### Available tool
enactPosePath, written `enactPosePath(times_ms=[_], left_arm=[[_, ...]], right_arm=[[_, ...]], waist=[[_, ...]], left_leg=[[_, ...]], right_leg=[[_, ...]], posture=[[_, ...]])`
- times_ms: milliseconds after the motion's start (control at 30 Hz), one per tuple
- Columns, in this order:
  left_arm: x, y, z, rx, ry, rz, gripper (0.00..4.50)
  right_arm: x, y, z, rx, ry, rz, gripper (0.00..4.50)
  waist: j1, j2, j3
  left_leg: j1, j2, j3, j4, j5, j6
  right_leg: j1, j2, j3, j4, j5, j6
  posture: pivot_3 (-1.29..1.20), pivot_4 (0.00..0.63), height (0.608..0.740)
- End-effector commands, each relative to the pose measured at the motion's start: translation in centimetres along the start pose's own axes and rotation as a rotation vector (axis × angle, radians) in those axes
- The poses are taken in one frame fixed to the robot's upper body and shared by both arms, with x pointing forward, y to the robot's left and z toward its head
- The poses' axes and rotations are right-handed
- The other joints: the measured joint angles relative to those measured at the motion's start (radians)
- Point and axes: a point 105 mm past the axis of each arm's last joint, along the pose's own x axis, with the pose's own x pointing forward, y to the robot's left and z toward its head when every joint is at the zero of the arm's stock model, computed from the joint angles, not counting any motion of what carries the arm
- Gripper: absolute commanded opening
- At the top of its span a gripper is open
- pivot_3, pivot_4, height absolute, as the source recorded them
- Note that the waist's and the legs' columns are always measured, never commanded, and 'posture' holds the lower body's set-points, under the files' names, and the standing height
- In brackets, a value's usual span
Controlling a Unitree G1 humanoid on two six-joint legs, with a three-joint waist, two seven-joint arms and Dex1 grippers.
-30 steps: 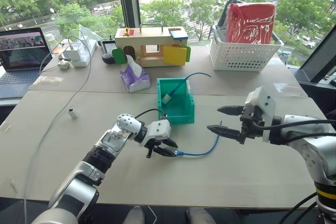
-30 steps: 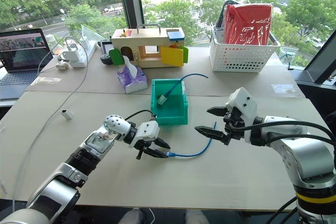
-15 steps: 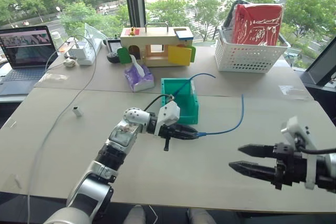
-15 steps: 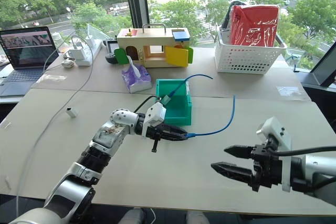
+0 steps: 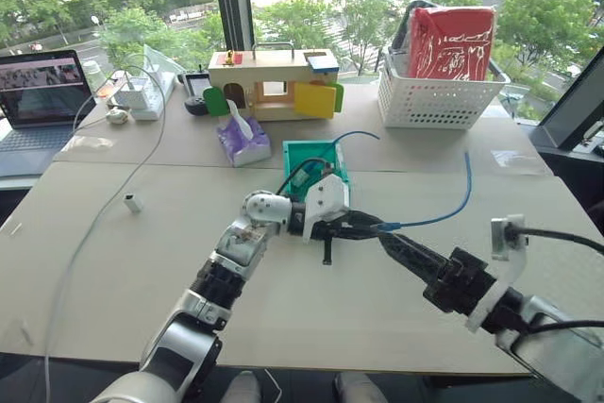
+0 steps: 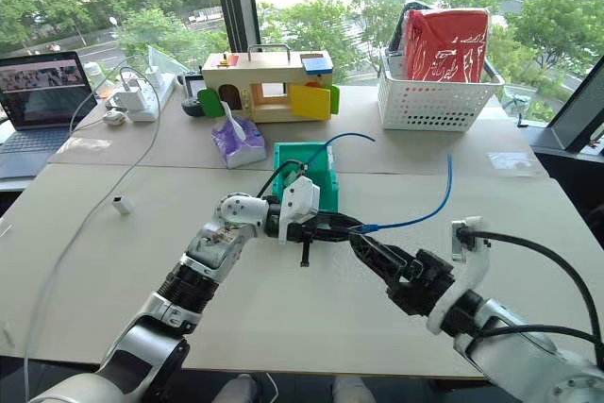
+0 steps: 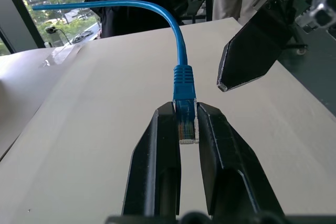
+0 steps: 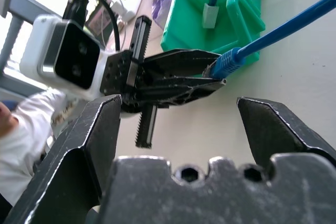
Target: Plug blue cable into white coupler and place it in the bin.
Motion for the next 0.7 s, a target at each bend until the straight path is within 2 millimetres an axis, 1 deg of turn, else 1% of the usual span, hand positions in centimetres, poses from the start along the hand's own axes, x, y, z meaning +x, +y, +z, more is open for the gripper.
enactPosePath(times_ms=[33, 133, 300, 500, 667, 700], left_arm=[[0.1, -0.2, 0.9, 0.019, -0.030, -0.003, 0.08], [-0.1, -0.3, 0.6, 0.016, -0.021, 0.000, 0.08], [-0.3, -0.3, 0.6, 0.003, -0.018, -0.001, 0.08], [-0.2, -1.1, 0.7, -0.025, -0.020, -0.031, 0.08], [-0.2, -1.6, 0.7, -0.042, -0.017, -0.054, 0.08], [-0.2, -1.6, 0.7, -0.042, -0.015, -0.055, 0.08]], right_arm=[[0.4, -0.6, -0.2, 0.022, -0.049, -0.081, 4.08], [0.6, -1.0, -0.2, 0.051, -0.085, -0.113, 4.08], [0.9, -1.3, -0.3, 0.078, -0.120, -0.131, 4.08], [1.4, -1.4, -0.1, 0.094, -0.181, -0.148, 4.08], [1.5, -1.5, -0.1, 0.093, -0.198, -0.149, 4.08], [1.5, -1.5, 0.0, 0.094, -0.199, -0.150, 3.83]], waist=[[0.000, 0.000, 0.000], [0.000, 0.000, 0.000], [-0.001, 0.000, 0.000], [-0.002, 0.001, 0.000], [-0.002, 0.001, 0.000], [-0.002, 0.001, 0.000]], left_leg=[[0.000, 0.000, 0.000, 0.000, 0.000, 0.000], [0.000, 0.000, 0.000, -0.001, 0.000, 0.000], [0.000, 0.000, 0.000, -0.001, 0.000, 0.000], [0.000, 0.000, 0.000, -0.001, 0.000, 0.000], [0.001, 0.000, 0.000, -0.001, 0.000, 0.000], [0.001, 0.000, 0.000, -0.001, 0.000, 0.000]], right_leg=[[0.000, 0.000, 0.000, 0.000, 0.000, -0.001], [0.000, 0.000, 0.000, 0.000, 0.002, -0.004], [0.000, 0.000, 0.000, 0.000, 0.002, -0.004], [0.000, 0.000, 0.000, 0.000, 0.002, -0.004], [0.000, 0.000, 0.000, 0.000, 0.002, -0.005], [0.000, 0.000, 0.000, 0.000, 0.002, -0.005]], posture=[[0.00, 0.150, 0.740], [0.00, 0.150, 0.740], [0.00, 0.150, 0.740], [0.00, 0.150, 0.740], [0.00, 0.150, 0.740], [0.00, 0.150, 0.740]])
